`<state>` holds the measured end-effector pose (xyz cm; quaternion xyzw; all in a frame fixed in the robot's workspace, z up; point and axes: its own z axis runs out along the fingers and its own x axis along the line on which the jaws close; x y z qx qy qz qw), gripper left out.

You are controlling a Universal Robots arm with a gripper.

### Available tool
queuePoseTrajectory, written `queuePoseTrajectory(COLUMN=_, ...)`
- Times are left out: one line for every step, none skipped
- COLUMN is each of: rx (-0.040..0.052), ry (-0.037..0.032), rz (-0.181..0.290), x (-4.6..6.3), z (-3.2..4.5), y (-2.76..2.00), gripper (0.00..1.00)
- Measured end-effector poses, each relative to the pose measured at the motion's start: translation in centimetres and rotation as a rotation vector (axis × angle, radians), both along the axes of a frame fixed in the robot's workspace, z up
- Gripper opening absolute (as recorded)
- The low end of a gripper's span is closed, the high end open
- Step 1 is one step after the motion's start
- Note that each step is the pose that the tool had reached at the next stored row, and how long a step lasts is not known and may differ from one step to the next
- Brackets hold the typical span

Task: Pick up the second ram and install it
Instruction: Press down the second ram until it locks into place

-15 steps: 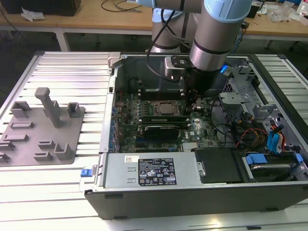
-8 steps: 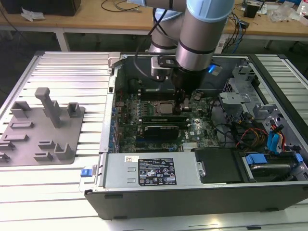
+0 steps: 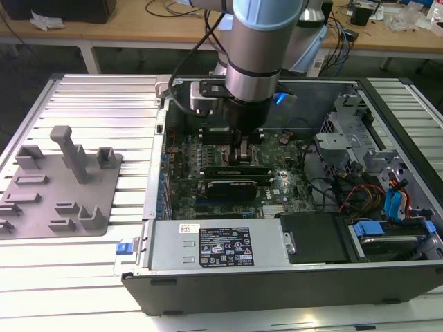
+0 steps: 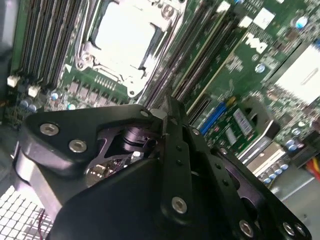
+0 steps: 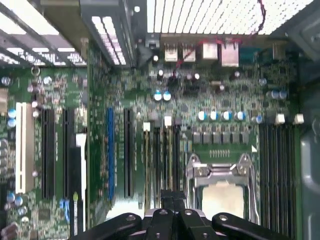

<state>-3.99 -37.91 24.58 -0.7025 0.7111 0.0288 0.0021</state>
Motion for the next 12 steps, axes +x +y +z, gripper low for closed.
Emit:
queuePoseTrajectory(rx=0.0, ry=0.0, rz=0.0, x=-0.2, z=0.0, y=0.0, gripper=0.08)
queuePoseTrajectory(rx=0.0, ry=-0.0001, rz=0.0, x=-0.3, z=0.0, y=0.0, gripper=0.08)
queuePoseTrajectory(rx=0.0001, ry=0.0, rz=0.0, x=-0.6, z=-0.01, y=-0.01, gripper=0.08)
queuePoseTrajectory(rx=-0.0001, ry=-0.0003, rz=0.0, x=-1.1, z=-0.01, y=-0.01, gripper=0.08)
queuePoseTrajectory(rx=0.0, ry=-0.0007, rz=0.0, x=-1.4, z=-0.02, y=0.0, gripper=0.08)
queuePoseTrajectory(rx=0.0001, ry=-0.0009, rz=0.0, x=-1.6, z=-0.04, y=0.0, gripper=0.08)
queuePoseTrajectory(rx=0.0001, ry=-0.0009, rz=0.0, x=-1.9, z=-0.09, y=0.0, gripper=0.08)
queuePoseTrajectory(rx=0.0001, ry=-0.0009, rz=0.0, x=-2.0, z=-0.15, y=0.0, gripper=0.08)
queuePoseTrajectory(rx=0.0, ry=-0.0008, rz=0.0, x=-2.0, z=-0.27, y=-0.01, gripper=0.08)
queuePoseTrajectory(rx=0.0001, ry=-0.0008, rz=0.0, x=-2.0, z=-0.59, y=0.0, gripper=0.08)
queuePoseTrajectory(rx=0.0001, ry=-0.0008, rz=0.0, x=-2.0, z=-0.76, y=0.03, gripper=0.08)
queuePoseTrajectory(rx=0.0002, ry=-0.0008, rz=0.001, x=-2.0, z=-0.81, y=0.07, gripper=0.08)
